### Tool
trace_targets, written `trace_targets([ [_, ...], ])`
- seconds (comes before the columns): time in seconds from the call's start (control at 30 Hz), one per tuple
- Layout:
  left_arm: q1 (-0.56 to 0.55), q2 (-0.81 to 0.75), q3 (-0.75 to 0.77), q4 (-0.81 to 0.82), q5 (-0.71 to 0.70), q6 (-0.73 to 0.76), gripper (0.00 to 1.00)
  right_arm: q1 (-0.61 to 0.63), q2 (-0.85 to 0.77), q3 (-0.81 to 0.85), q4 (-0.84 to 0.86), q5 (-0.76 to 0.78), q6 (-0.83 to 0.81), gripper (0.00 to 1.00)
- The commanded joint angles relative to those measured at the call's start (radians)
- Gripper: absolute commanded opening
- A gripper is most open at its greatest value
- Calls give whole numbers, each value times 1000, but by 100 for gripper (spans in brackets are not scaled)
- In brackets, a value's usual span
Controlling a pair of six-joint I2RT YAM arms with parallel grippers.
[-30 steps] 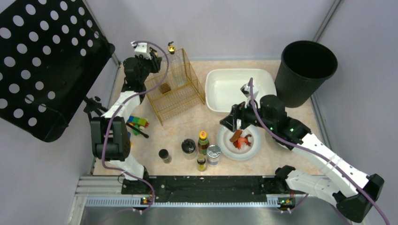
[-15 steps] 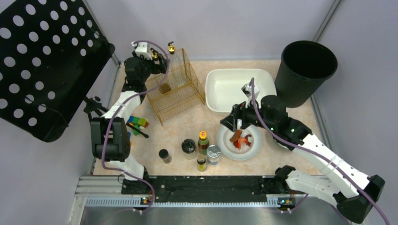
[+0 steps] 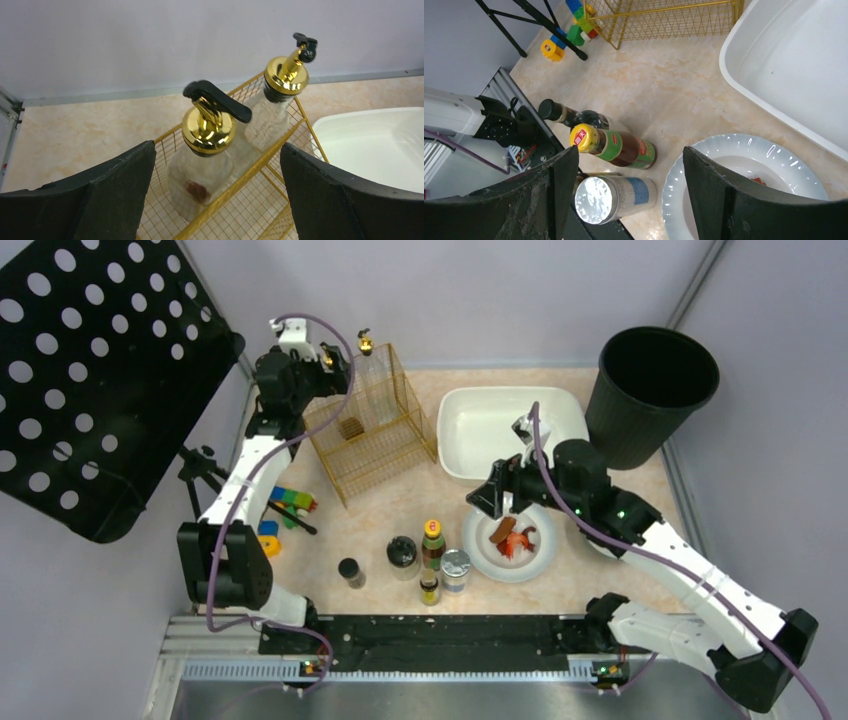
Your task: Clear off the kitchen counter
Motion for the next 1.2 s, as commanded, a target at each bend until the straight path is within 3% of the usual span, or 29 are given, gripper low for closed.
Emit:
trace_targets([
  [0.0, -13, -89, 24, -104, -21, -21, 99, 11, 19, 80, 23, -34, 1, 77],
  [0.33, -30, -362, -121, -289, -97, -69, 99, 67, 125, 123, -7, -53, -15, 80],
  [0.6, -39, -550, -183, -463, 86, -190, 99, 229, 180, 148, -60, 94, -46, 80],
  [0.87, -48, -661, -225, -616, 240, -200, 99, 322, 221, 164, -80, 198, -52, 80],
  [1.17, -48, -716, -190, -806, 255, -115, 99, 435, 356, 260, -120, 423, -55, 78],
])
